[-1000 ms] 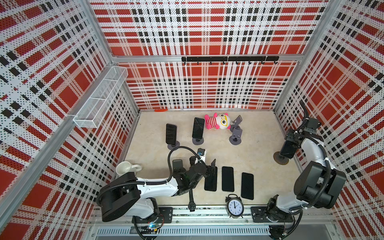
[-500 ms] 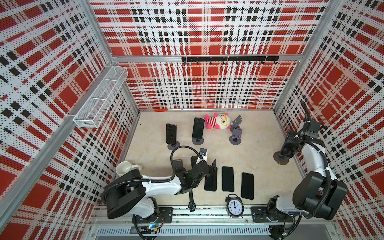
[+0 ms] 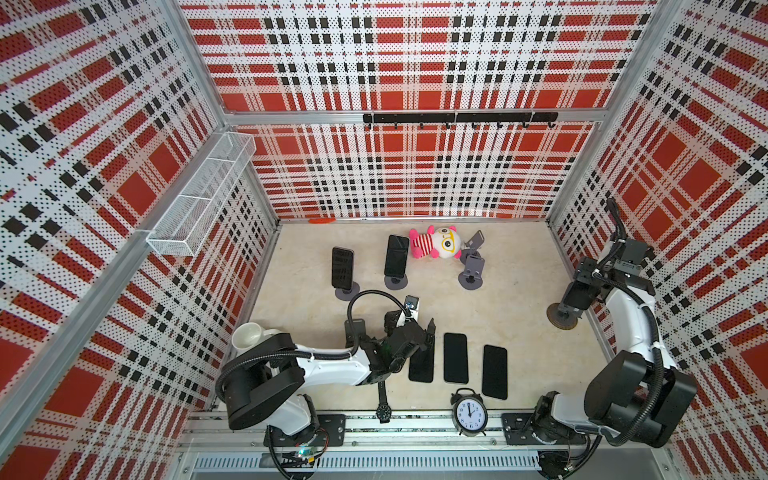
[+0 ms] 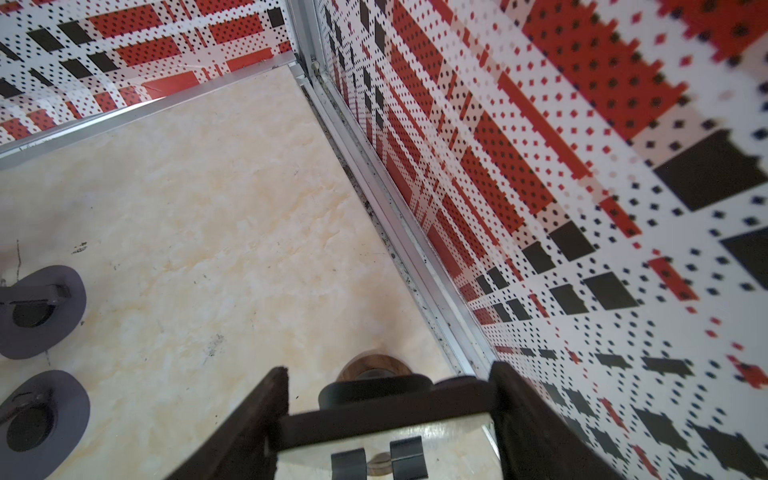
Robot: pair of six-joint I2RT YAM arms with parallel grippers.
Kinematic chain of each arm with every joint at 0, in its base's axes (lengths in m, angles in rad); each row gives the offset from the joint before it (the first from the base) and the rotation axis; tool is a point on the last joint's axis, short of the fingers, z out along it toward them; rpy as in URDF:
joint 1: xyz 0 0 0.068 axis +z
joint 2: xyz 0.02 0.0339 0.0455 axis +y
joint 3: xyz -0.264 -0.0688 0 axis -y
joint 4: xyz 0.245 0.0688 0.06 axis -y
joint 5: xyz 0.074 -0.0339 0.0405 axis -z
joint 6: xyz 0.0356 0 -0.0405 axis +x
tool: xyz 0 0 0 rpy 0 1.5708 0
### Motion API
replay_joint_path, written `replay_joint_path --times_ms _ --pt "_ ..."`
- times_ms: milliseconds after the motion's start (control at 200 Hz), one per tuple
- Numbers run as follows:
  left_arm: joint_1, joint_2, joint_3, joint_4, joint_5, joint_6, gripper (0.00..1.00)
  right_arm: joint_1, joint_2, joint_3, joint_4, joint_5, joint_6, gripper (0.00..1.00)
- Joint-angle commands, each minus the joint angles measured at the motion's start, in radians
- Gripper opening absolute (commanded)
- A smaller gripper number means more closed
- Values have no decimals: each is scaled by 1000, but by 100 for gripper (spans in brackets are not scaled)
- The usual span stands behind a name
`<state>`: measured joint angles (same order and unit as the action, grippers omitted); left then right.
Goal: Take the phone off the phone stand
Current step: 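Hold the wall phone in the right gripper while the left hovers near the stands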
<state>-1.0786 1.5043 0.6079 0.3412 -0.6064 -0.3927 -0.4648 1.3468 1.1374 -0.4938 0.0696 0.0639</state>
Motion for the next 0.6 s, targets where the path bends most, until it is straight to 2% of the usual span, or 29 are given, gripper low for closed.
replay_joint_path --times_ms 0,591 --pt "1 15 24 -16 -14 8 98 9 -55 51 -7 1 7 61" --pt "1 55 47 -24 -6 17 98 63 -110 12 -70 38 14 60"
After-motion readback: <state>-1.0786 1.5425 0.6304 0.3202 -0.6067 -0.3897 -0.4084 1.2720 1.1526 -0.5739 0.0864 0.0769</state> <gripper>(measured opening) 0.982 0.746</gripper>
